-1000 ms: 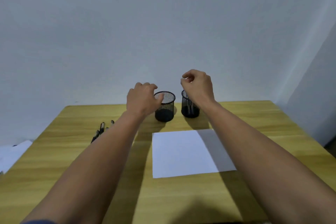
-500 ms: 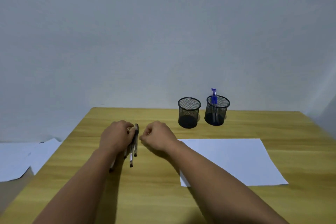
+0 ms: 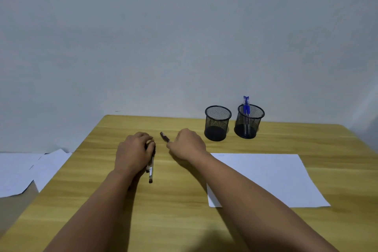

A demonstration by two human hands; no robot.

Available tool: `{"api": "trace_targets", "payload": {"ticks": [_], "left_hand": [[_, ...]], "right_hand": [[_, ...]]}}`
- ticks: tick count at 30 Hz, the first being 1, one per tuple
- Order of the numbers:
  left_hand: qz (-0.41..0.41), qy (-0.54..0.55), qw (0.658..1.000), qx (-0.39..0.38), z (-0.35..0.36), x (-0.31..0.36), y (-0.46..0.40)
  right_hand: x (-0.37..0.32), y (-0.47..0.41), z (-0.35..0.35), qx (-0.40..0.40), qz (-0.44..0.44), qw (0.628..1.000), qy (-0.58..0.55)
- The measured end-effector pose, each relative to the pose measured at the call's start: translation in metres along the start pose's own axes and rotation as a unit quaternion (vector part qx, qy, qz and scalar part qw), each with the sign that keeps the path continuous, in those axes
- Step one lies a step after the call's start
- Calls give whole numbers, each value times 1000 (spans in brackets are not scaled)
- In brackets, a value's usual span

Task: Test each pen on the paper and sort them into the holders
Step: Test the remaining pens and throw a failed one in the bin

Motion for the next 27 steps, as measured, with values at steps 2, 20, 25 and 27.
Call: {"api": "trace_targets", "payload": {"ticks": [2,20,25,27], "left_hand": [[-8,4,1000,15,-8,6,-1],[192,81,978,5,-66,205,26],[196,91,975,-49,-49,211,36],[150,80,984,-57,-41,177,34]], "right_hand": [[7,0,-19,12,6,997,-70],[99,61,-137,121,93,831,-534],[152,55,-181,301,191,728,-586],[179,60,-215,344,202,714,-576]]}}
Point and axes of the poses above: each hand's wrist, its own y-axis away from the middle knuckle, its own z-axis out of the palm, x = y × z, the point moved 5 cm from there along -y, towards the middle knuckle, and after that the axes turned 8 degrees about -y, right-handed, at the moved point
